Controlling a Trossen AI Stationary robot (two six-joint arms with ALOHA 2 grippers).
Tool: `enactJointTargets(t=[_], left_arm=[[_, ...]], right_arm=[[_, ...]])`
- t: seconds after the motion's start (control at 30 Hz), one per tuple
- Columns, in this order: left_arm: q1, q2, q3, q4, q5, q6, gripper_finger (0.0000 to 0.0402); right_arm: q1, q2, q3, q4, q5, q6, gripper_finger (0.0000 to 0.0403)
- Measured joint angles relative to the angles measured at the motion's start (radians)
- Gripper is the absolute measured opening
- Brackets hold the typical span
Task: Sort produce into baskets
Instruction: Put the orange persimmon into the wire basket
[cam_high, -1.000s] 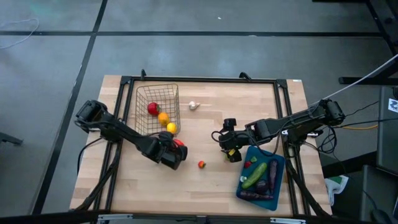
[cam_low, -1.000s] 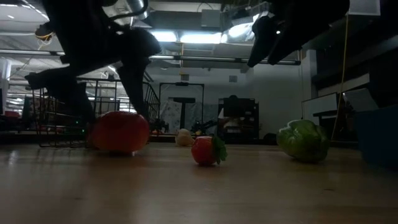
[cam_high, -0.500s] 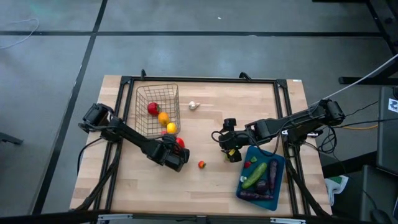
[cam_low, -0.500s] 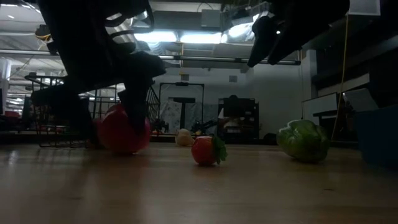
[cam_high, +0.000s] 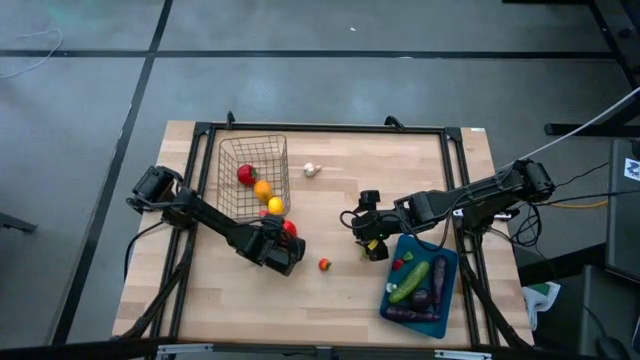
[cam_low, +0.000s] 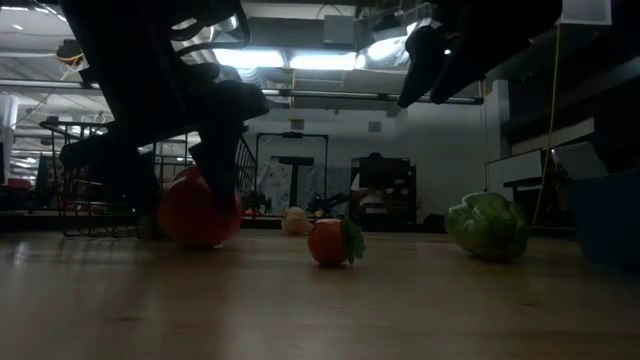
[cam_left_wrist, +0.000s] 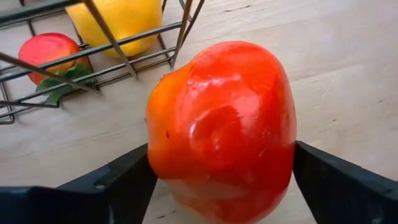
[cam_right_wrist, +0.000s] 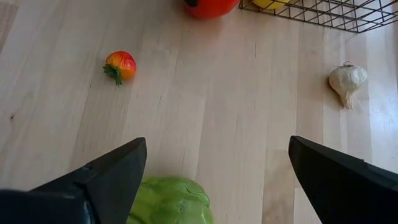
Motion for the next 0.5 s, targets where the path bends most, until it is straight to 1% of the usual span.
enactJointTargets(t=[0.1, 0.2, 0.33, 0.5], left_arm=[[0.000, 0.000, 0.000, 0.006, 0.000, 0.007, 0.0310], [0.000, 0.000, 0.000, 0.011, 0.000, 0.007, 0.0291], [-0.008, -0.005, 0.000, 0.011, 0.003, 0.006, 0.0288], [-0.028, -0.051, 0.000, 0.017, 0.056, 0.005, 0.0295]], right_arm=[[0.000, 0.000, 0.000, 0.000, 0.000, 0.000, 0.0388], [0.000, 0.000, 0.000, 0.000, 0.000, 0.000, 0.0388], [0.000, 0.000, 0.000, 0.000, 0.000, 0.000, 0.0388], [0.000, 0.000, 0.000, 0.000, 0.000, 0.000, 0.0388]])
